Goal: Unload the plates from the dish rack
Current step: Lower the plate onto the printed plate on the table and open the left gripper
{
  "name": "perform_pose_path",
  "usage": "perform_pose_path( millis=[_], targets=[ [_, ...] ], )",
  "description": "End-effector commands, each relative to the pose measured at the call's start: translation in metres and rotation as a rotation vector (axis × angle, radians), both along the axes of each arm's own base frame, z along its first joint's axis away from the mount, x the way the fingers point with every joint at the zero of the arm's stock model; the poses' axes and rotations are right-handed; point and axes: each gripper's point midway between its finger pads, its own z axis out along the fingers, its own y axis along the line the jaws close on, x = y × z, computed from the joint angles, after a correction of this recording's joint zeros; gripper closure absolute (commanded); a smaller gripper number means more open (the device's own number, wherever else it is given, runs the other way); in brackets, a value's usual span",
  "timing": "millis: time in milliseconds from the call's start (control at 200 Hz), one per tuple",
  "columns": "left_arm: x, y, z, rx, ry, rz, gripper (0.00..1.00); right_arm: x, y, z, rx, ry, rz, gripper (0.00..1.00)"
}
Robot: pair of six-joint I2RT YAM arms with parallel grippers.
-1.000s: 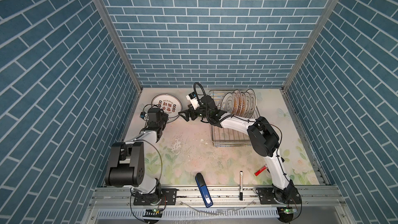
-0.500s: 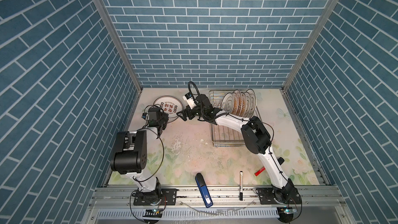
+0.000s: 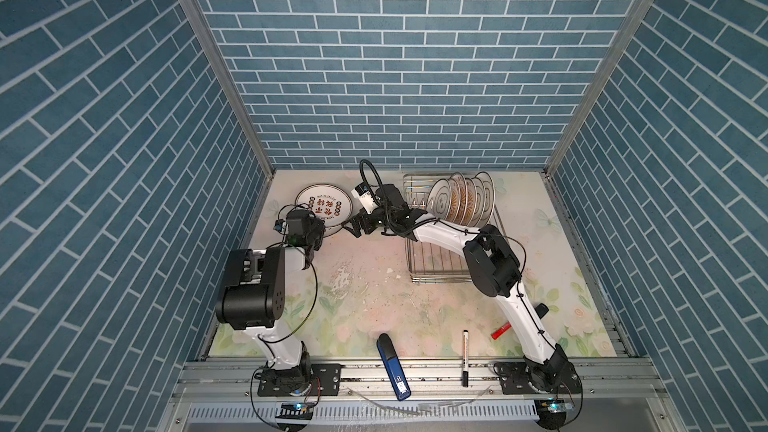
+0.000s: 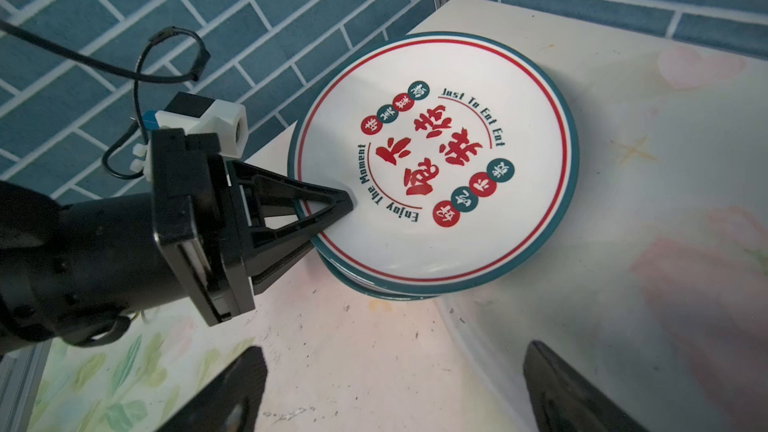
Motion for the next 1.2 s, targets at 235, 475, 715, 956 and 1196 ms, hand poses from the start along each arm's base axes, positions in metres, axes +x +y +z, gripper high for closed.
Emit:
perform_pose_path(
  millis=[235,475,715,956,1196],
  targets=[
    [-0.003,0.004,0.007,-0.053,-0.093,0.016,1.0,-0.009,0.012,0.002,-0.022,-0.047,0.037,0.02],
    [-0.008,0.012,-0.006,-0.033,-0.044,0.033,0.94,-0.007,0.011,0.003,-0.026,-0.053,0.027,0.02],
    [-0.008,0.012,-0.014,-0.027,-0.01,0.022,0.85,-0.007,0.012,0.0,-0.032,-0.047,0.025,0.02],
    [-0.01,0.014,-0.011,-0.002,0.011,0.012,0.81,-0.005,0.009,-0.004,-0.053,-0.042,0.007,0.02],
    [-0.019,0.024,-0.02,0.012,0.088,0.005,0.7,0.0,0.006,-0.004,-0.072,-0.043,-0.026,0.02]
  ],
)
